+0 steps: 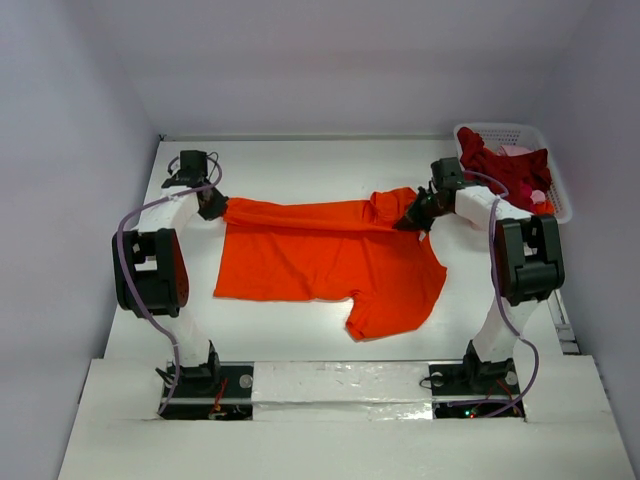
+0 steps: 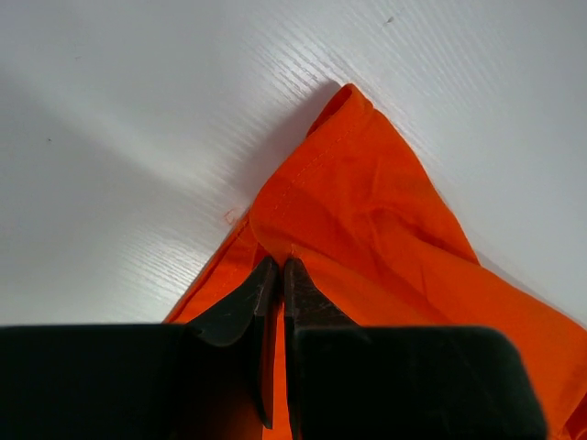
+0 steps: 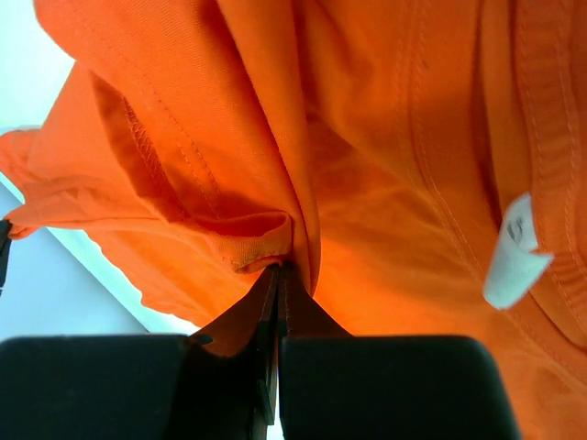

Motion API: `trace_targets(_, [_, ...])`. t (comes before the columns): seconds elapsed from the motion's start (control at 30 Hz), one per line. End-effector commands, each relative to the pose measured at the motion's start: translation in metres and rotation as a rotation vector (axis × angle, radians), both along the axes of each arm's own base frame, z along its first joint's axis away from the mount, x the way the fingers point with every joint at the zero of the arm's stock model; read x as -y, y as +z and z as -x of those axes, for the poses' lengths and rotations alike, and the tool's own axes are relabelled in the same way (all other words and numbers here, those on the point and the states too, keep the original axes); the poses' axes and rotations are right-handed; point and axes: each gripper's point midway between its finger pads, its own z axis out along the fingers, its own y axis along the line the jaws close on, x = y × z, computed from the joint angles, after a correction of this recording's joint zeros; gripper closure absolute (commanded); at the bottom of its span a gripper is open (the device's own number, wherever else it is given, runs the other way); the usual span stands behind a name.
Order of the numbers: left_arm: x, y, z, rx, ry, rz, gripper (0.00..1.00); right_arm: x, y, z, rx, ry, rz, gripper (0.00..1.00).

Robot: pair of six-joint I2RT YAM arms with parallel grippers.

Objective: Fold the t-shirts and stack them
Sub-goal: Fold the flattened tshirt in 1/3 of the way

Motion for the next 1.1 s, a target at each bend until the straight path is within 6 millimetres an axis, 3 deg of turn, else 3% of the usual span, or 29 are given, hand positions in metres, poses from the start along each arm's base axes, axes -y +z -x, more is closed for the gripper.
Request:
trace_targets(0.0, [-0.001,0.023,0.0,0.067,0.008,-0.016,1.0,-0.004,0.02,-0.002,0.065,-0.016,-0.029,1.0])
trace_targets(0.43, [-0.004,0.004,0.014,0.008,0.022,-0.03,1.0,-0.003,0.002,0.014,0.02,-0.021,-0.038,1.0])
trace_targets(0.93, [0.011,-0.024,0.031,-0.072,0.002,-0.025,1.0,0.001,-0.021,0.026,-0.015,-0.024,-0.015,1.0])
trace_targets(0.97, [0.015,-0.025,0.033,-0.078,-0.008,-0.024,1.0,0.001,-0.021,0.027,-0.016,-0.023,-0.014,0.94])
trace_targets(1.0, [0.015,-0.027,0.034,-0.084,-0.006,-0.024,1.0,0.001,-0.021,0.027,-0.013,-0.023,-0.014,0.8])
trace_targets(1.07, [0.014,-0.031,0.039,-0.102,-0.002,-0.029,0.95,0.003,-0.018,0.028,-0.002,-0.035,-0.008,0.65])
